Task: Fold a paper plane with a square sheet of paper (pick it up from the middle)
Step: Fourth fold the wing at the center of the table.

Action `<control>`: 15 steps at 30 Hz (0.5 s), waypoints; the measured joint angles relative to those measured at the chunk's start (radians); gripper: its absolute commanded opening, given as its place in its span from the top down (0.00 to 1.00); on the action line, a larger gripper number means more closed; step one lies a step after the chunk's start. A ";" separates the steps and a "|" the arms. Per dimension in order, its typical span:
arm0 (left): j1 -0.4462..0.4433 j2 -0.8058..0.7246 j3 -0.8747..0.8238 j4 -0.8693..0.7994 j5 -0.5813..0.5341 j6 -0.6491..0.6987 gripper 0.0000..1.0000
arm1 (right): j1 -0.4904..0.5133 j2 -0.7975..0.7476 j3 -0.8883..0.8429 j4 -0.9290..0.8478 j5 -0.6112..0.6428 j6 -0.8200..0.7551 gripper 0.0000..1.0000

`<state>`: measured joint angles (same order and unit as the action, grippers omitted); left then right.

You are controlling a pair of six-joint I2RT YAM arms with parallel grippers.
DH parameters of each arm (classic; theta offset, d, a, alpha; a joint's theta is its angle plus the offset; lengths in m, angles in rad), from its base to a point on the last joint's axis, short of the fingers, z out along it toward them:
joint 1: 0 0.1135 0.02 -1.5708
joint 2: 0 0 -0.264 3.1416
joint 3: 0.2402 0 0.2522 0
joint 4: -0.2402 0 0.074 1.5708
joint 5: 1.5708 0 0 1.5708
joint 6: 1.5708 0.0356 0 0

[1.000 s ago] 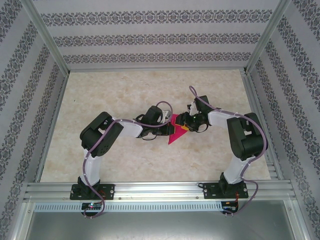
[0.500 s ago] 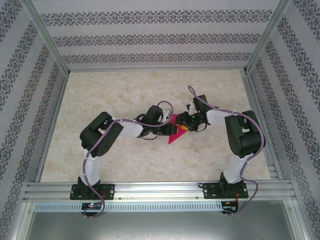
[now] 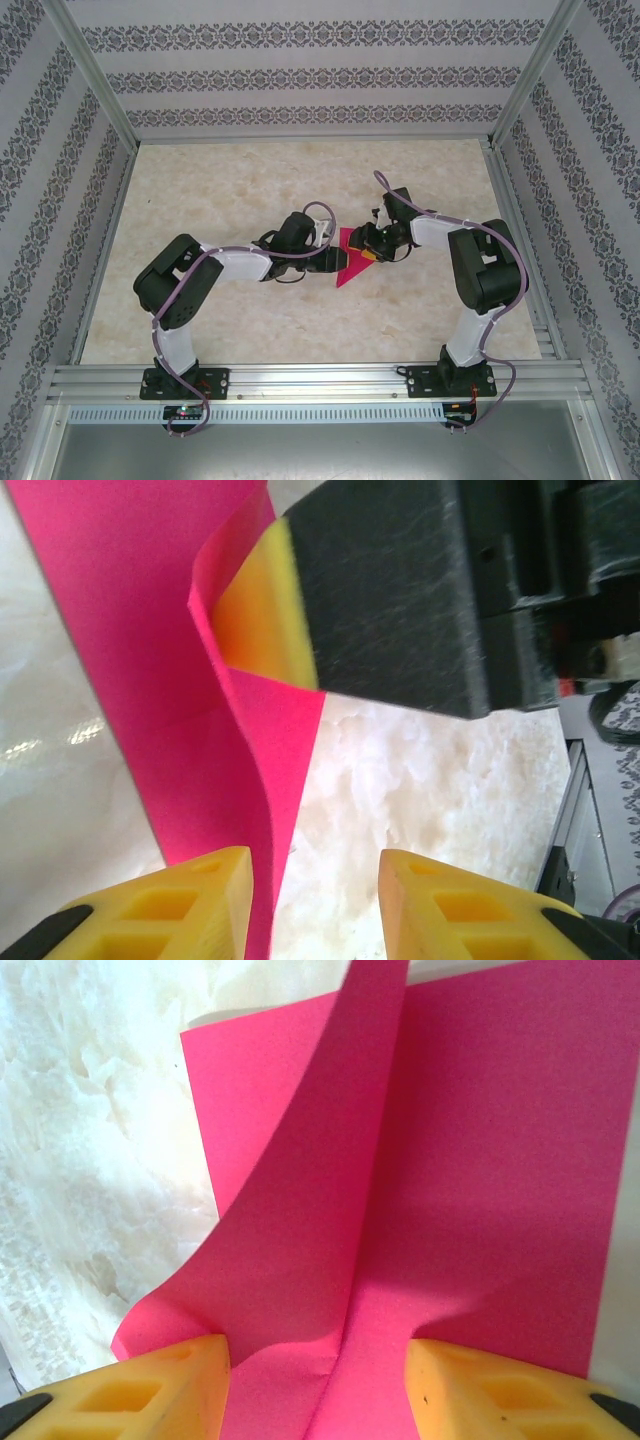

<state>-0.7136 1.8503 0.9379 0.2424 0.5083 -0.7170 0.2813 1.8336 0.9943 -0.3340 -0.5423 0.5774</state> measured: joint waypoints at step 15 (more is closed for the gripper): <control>-0.029 0.067 0.063 0.021 0.002 -0.005 0.74 | 0.000 0.011 0.019 -0.024 0.002 0.024 0.45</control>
<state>-0.7422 1.9175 1.0008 0.2630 0.5098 -0.7223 0.2817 1.8442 1.0130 -0.3580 -0.5400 0.6010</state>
